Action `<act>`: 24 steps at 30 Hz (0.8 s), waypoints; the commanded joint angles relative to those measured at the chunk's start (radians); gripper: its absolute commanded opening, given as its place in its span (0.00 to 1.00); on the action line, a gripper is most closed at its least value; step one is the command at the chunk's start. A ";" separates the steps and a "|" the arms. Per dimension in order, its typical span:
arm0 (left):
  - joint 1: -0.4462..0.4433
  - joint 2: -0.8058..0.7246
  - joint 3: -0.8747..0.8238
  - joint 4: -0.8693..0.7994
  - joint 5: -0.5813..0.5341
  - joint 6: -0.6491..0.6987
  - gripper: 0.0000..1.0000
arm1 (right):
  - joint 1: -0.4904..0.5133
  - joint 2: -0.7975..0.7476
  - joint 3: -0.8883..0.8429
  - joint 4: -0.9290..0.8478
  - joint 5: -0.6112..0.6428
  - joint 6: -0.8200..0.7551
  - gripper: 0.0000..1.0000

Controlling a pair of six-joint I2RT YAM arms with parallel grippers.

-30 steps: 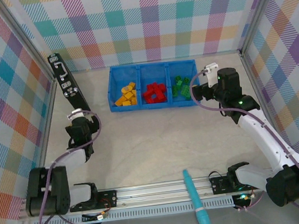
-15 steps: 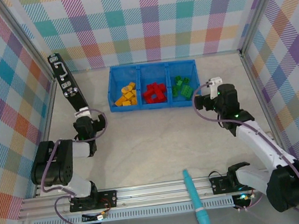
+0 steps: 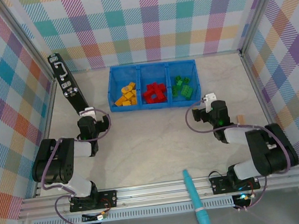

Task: Sort the legos into containers by color
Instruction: Reset both arms

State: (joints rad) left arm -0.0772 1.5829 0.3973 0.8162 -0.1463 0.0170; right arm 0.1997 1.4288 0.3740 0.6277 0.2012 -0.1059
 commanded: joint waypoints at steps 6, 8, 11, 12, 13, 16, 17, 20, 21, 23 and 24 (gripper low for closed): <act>-0.001 -0.003 0.017 0.041 0.013 0.012 1.00 | -0.153 0.058 0.035 0.161 -0.208 0.069 0.99; -0.001 -0.003 0.017 0.040 0.013 0.011 1.00 | -0.174 0.117 0.018 0.256 -0.227 0.089 0.99; -0.001 -0.003 0.017 0.040 0.012 0.011 1.00 | -0.178 0.113 0.033 0.220 -0.230 0.097 0.99; -0.001 -0.003 0.017 0.040 0.012 0.011 1.00 | -0.183 0.106 0.039 0.195 -0.239 0.097 0.99; -0.001 -0.003 0.017 0.040 0.012 0.011 1.00 | -0.191 0.112 0.041 0.199 -0.251 0.104 0.99; -0.001 -0.003 0.017 0.038 0.012 0.011 1.00 | -0.200 0.107 0.042 0.193 -0.259 0.107 0.99; -0.002 -0.001 0.018 0.038 0.013 0.011 1.00 | -0.197 0.104 0.040 0.193 -0.254 0.106 0.99; -0.001 -0.001 0.018 0.038 0.012 0.011 1.00 | -0.199 0.107 0.042 0.192 -0.256 0.108 0.99; -0.001 -0.001 0.018 0.038 0.012 0.011 1.00 | -0.197 0.105 0.042 0.190 -0.255 0.107 0.99; -0.002 -0.002 0.018 0.038 0.012 0.011 1.00 | -0.198 0.106 0.043 0.187 -0.256 0.107 0.99; -0.001 -0.001 0.018 0.038 0.012 0.011 1.00 | -0.198 0.107 0.043 0.188 -0.256 0.107 0.99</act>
State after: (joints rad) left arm -0.0772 1.5829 0.3973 0.8162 -0.1463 0.0170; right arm 0.0093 1.5349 0.4004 0.7845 -0.0319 -0.0135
